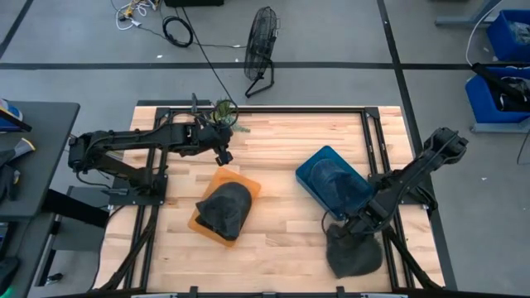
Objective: Pick & Place hat
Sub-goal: Put the black cap into the orange bin
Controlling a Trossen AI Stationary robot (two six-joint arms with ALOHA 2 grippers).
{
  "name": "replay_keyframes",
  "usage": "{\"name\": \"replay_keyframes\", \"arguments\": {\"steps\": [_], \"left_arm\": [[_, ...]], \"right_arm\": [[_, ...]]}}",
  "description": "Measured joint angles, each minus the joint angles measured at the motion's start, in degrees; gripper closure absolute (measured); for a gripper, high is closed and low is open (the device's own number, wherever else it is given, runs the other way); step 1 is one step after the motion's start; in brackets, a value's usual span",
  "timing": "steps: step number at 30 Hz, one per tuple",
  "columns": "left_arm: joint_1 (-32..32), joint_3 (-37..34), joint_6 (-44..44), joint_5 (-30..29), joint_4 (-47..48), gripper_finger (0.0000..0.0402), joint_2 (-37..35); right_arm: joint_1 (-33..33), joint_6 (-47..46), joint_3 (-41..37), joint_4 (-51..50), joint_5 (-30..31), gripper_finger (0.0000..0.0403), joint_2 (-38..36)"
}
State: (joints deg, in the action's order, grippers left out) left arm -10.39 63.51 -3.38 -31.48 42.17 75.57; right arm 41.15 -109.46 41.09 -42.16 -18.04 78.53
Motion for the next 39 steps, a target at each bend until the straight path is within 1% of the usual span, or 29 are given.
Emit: {"name": "replay_keyframes", "arguments": {"steps": [3,6,9,12,13,15,17,18,19,21,24,26,28,30,33,36,39], "left_arm": [[0.00,0.00,0.00,0.00,-0.02,0.0271,0.00],[0.00,0.00,0.04,0.00,-0.02,0.0271,0.00],[0.00,0.00,0.07,0.00,-0.09,0.0271,0.00],[0.00,0.00,0.17,0.00,-0.31,0.0271,0.00],[0.00,0.00,0.32,0.00,-0.33,0.0271,0.00],[0.00,0.00,1.96,0.00,-0.27,0.0271,0.00],[0.00,0.00,3.42,0.00,0.18,0.0271,0.00],[0.00,0.00,3.92,0.00,0.35,0.0271,0.00],[0.00,0.00,4.07,0.00,0.39,0.0271,0.00],[0.00,0.00,4.11,0.09,0.42,0.0271,0.00],[0.35,0.00,4.62,0.17,1.42,0.0273,0.00],[0.82,0.00,4.70,0.22,4.12,0.0276,-0.40],[1.86,0.03,4.57,0.15,7.46,0.0281,-0.82],[2.98,0.02,3.56,0.30,10.95,0.0286,-1.05],[4.80,0.06,0.97,0.24,13.91,0.0292,-1.91],[6.24,0.04,-1.57,-0.08,16.26,0.0301,-2.91],[7.20,0.42,-4.99,-0.35,18.91,0.0316,-4.19]], "right_arm": [[-0.29,3.24,3.56,2.95,0.78,0.0388,0.01],[-0.75,8.36,8.97,3.44,6.26,0.0397,0.01],[-0.84,20.00,15.44,3.67,15.28,0.0395,0.01],[-0.82,37.00,21.19,3.70,25.38,0.0395,0.01],[-0.87,43.81,22.79,3.69,29.43,0.0396,0.00],[-1.22,57.46,25.24,3.66,39.81,0.0397,-0.01],[-2.50,66.82,26.73,3.70,50.16,0.0398,-0.01],[-3.64,71.21,27.09,3.68,53.60,0.0398,-0.05],[-4.91,74.93,27.22,3.69,55.81,0.0398,-0.05],[-7.89,81.48,27.17,3.46,58.43,0.0397,-0.05],[-13.63,90.63,26.39,4.43,58.32,0.0397,0.13],[-18.32,96.38,25.97,7.57,56.20,0.0397,0.84],[-23.23,102.98,25.91,12.34,51.35,0.0397,1.82],[-27.34,108.91,25.91,18.81,44.77,0.0397,3.35],[-32.46,115.10,25.93,26.56,36.39,0.0396,6.84],[-35.99,119.99,27.24,28.25,30.74,0.0397,11.24],[-37.59,122.39,31.52,26.64,27.51,0.0397,16.19]]}}
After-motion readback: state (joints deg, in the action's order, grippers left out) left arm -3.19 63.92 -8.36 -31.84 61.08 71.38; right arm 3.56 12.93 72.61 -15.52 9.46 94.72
